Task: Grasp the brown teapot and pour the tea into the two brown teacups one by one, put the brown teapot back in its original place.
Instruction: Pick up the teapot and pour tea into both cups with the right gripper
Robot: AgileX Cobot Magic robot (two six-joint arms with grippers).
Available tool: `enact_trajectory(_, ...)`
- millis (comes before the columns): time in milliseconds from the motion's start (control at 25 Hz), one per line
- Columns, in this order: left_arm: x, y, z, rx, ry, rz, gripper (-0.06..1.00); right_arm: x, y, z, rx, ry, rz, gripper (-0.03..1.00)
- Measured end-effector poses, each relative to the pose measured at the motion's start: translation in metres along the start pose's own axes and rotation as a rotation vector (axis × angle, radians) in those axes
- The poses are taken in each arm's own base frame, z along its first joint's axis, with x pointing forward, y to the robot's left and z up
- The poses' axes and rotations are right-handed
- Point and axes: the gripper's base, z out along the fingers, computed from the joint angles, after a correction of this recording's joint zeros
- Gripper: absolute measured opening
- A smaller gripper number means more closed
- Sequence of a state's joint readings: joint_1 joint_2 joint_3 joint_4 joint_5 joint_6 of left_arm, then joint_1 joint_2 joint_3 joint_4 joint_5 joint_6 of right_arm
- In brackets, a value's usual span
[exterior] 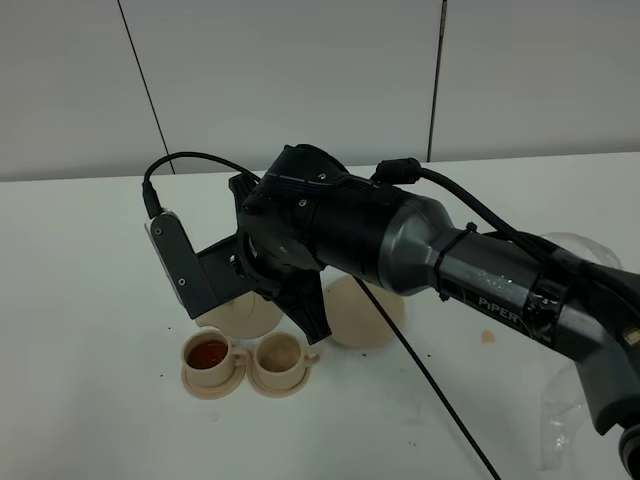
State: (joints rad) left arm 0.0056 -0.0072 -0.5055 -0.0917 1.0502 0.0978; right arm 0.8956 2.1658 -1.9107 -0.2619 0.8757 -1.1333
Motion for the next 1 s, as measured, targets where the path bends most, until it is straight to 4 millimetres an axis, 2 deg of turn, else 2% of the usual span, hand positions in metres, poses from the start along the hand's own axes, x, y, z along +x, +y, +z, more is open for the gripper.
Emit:
enact_trajectory(400,0.000,0.000,0.000,0.000,0.000,0.000,0.23,0.005,0.000,0.002,-0.027,-0.052,0.069,0.10)
enact_trajectory(1000,0.000,0.000,0.000,0.000,0.000,0.000,0.23,0.017,-0.002,0.004,-0.112,-0.231,0.231,0.10)
